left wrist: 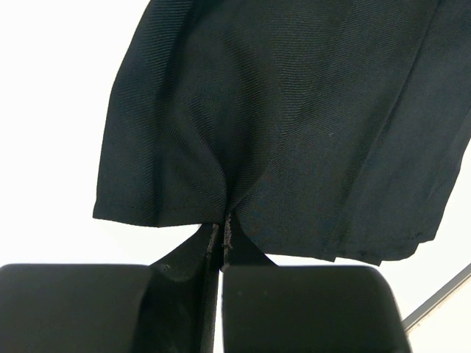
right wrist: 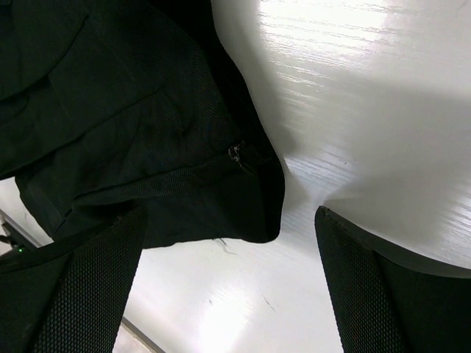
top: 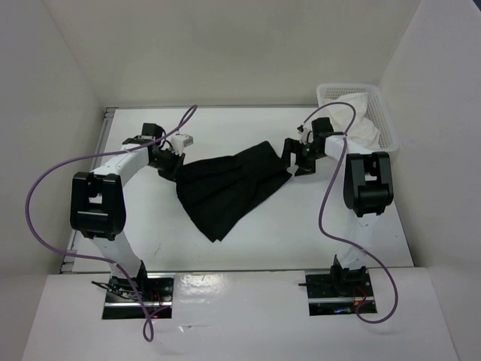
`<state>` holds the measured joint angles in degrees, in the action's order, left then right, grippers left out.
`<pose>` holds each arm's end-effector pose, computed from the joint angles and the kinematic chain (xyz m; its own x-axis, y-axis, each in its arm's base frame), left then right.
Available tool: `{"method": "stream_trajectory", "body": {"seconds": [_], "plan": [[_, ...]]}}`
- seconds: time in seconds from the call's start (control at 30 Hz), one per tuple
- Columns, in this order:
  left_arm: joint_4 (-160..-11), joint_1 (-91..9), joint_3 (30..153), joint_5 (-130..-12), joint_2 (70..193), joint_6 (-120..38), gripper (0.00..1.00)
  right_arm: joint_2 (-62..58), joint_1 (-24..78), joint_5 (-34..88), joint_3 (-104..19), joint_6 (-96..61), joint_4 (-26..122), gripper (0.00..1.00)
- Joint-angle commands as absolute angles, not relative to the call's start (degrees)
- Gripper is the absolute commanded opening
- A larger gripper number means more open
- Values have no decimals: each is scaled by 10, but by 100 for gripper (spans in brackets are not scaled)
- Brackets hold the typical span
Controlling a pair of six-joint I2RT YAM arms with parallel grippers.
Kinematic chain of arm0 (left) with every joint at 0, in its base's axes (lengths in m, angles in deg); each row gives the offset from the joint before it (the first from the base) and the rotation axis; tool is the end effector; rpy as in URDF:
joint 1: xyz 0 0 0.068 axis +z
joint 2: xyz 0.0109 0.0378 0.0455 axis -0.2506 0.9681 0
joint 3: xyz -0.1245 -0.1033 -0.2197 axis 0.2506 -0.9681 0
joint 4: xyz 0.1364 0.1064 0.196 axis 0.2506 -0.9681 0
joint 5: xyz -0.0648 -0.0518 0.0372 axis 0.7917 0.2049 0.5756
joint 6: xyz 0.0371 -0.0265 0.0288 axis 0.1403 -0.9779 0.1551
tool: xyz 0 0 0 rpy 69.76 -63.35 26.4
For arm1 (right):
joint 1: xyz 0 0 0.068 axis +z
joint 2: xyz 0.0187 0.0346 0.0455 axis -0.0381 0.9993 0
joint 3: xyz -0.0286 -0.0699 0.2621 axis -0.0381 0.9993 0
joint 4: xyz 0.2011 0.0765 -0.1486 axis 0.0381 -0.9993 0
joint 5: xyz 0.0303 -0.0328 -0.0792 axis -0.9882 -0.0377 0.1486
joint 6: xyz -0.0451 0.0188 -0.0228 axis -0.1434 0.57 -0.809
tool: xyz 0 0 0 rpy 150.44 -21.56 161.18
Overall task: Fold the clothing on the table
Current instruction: Fold the skirt
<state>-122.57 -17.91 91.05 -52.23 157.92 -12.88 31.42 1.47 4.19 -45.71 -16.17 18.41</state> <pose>0.3600 -0.0375 0.2079 -0.7939 0.2975 -0.5302 0.4903 0.8290 -0.2689 0.4050 0.0442 0.1644 -0.9383 0.0579 -0.3410 -0.1372 0.8428 0.5205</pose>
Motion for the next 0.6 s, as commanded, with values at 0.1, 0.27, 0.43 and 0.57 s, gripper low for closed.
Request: {"method": "stream_trajectory", "body": {"seconds": [0.1,0.27,0.43,0.57], "plan": [[-1222,-175,904,-509,1571,-134,0,325,40,29,-448,-143,219,97],[-1222,-175,904,-509,1571,-134,0,339,46,12,-448,-137,229,96],[-1222,-175,904,-509,1571,-134,0,344,46,-1,-448,-132,241,94],[-1222,-175,904,-509,1571,-134,0,344,46,-1,-453,-132,247,89]]}}
